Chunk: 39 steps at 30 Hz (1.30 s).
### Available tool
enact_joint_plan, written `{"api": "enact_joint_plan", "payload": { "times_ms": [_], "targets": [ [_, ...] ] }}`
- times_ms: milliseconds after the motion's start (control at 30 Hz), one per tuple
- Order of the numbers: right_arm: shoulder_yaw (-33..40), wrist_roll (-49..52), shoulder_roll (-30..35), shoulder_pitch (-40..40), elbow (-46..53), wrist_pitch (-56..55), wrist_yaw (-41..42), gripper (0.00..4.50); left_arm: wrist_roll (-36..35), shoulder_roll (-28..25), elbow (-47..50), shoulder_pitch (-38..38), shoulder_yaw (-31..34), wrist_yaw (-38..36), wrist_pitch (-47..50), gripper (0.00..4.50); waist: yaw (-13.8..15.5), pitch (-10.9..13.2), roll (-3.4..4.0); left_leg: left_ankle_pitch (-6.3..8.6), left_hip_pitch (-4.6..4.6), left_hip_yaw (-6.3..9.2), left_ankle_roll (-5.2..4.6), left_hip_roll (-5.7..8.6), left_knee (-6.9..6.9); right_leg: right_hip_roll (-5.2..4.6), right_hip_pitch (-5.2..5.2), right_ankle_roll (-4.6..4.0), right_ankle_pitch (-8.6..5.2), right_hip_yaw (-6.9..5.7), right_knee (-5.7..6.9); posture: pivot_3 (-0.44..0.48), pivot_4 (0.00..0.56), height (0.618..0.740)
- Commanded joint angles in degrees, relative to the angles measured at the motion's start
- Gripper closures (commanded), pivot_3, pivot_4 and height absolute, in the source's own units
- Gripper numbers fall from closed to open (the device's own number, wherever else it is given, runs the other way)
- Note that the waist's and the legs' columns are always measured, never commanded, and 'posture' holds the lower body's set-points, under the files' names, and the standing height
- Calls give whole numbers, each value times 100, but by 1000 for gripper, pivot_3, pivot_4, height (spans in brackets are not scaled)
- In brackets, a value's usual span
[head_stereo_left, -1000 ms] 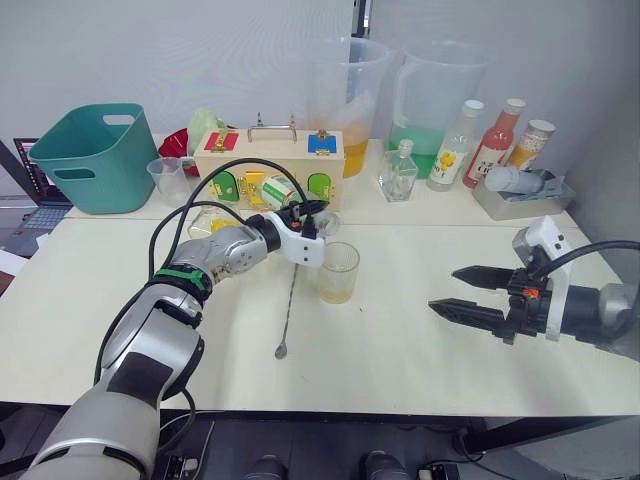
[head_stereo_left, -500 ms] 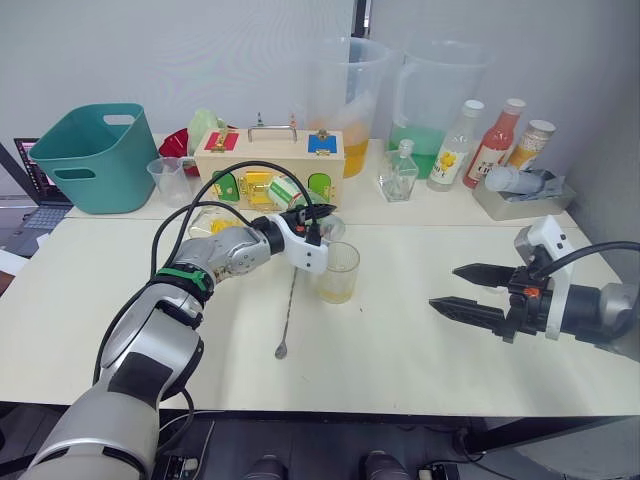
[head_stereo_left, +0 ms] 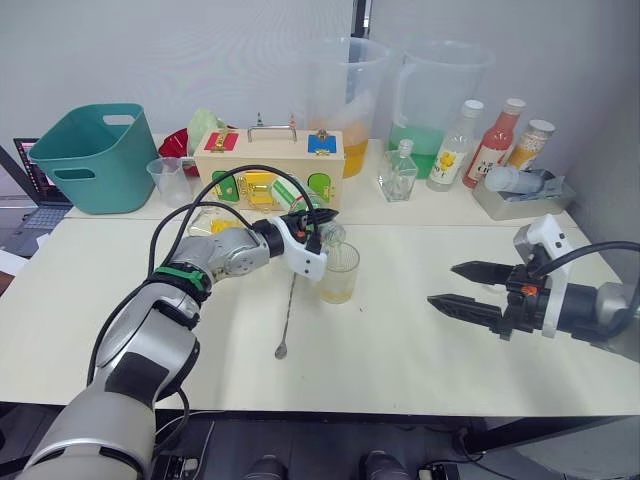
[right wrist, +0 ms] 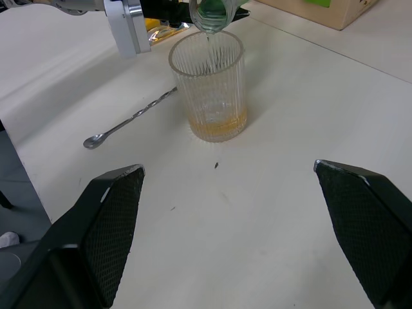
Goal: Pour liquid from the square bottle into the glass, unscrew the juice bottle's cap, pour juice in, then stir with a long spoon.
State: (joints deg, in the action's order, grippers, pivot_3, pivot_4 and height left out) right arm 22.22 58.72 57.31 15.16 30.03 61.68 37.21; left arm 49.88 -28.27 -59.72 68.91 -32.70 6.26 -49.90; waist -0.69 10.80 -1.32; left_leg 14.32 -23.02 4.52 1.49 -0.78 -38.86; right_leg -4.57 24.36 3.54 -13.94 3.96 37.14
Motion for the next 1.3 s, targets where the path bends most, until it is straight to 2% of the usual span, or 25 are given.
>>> {"api": "enact_joint_plan", "payload": {
  "times_ms": [33, 400, 633, 1067, 1300],
  "targets": [
    [31, 7, -19, 110, 26, -159, 31, 21, 55, -103, 281, 205, 24, 225, -1, 3207, 0, 0, 0, 0, 0, 0, 0, 0, 0, 0, 0, 0, 0, 0, 0, 0, 150, 731],
    [-55, -9, -23, 194, 7, -173, 42, 21, 161, -161, 462, 270, 47, 275, -19, 3207, 1, 0, 0, 0, 0, 0, 0, 0, -1, -1, 0, 0, 0, 0, 2, 0, 150, 731],
    [-89, -6, -39, 242, 5, -167, 43, 21, -33, -137, 549, 286, 151, 91, -45, 3207, 0, 0, 0, 0, 0, 0, 0, 1, -2, -1, 0, 0, 0, 0, 3, 0, 150, 731],
    [-179, -5, 2, 376, -20, -109, 61, 21, -875, -75, 572, -3, 379, -781, -37, 3207, -7, 0, 1, 0, 2, 0, 0, 1, -2, -1, 0, 0, 0, 0, 4, 0, 150, 731],
    [-334, -58, 61, 562, -154, -115, 169, 21, -2101, 104, 805, -293, 930, -1891, 166, 3207, -6, -1, 1, 0, 1, 0, 0, 1, -4, -2, 0, 0, 0, 0, 6, 0, 150, 731]
  ]
}}
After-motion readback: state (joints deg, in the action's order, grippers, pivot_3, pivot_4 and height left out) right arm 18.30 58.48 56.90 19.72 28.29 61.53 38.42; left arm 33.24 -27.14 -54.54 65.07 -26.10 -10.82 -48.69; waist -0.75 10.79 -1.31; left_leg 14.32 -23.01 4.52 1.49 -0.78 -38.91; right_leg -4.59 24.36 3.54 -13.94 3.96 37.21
